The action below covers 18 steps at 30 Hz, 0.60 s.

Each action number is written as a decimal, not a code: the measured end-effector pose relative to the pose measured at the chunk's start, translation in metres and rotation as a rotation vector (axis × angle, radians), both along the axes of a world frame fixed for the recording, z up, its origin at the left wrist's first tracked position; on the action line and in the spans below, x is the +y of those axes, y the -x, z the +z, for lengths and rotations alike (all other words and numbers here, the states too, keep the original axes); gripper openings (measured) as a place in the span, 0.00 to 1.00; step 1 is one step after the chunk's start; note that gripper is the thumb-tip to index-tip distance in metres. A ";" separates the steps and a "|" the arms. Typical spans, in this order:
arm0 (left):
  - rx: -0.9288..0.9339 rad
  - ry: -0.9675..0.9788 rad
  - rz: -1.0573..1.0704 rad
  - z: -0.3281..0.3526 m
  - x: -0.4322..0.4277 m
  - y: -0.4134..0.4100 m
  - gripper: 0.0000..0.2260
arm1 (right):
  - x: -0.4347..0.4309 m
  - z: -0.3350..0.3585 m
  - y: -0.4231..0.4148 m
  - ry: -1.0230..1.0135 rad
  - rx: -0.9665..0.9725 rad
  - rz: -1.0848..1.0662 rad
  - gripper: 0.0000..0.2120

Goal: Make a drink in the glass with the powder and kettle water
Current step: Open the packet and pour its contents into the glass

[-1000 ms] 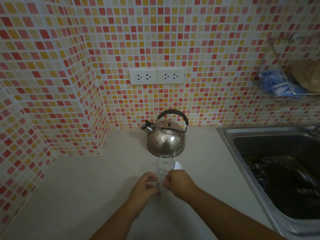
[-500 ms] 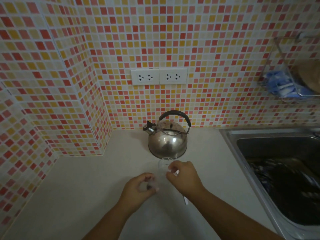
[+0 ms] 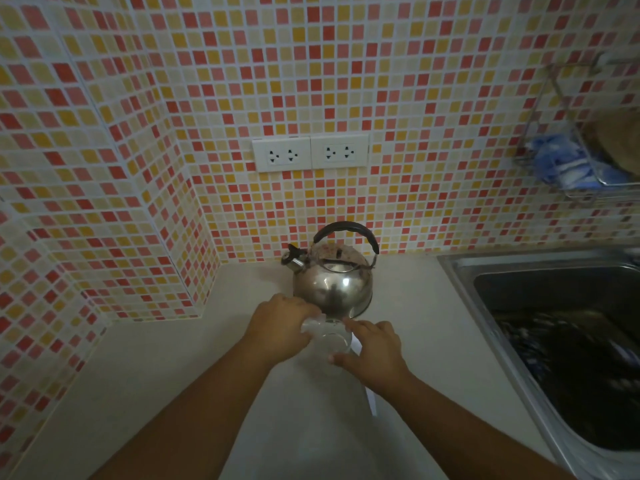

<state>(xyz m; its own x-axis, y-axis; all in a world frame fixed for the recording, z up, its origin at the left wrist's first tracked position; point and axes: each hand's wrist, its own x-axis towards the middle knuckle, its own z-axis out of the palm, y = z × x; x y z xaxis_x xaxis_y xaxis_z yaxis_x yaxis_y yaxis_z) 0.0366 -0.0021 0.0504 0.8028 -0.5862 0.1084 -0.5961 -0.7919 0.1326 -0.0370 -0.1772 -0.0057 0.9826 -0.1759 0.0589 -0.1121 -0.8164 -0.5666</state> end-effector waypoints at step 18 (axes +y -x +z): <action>-0.347 -0.594 -0.460 0.021 -0.048 -0.006 0.11 | -0.001 0.004 0.000 -0.039 0.006 0.005 0.27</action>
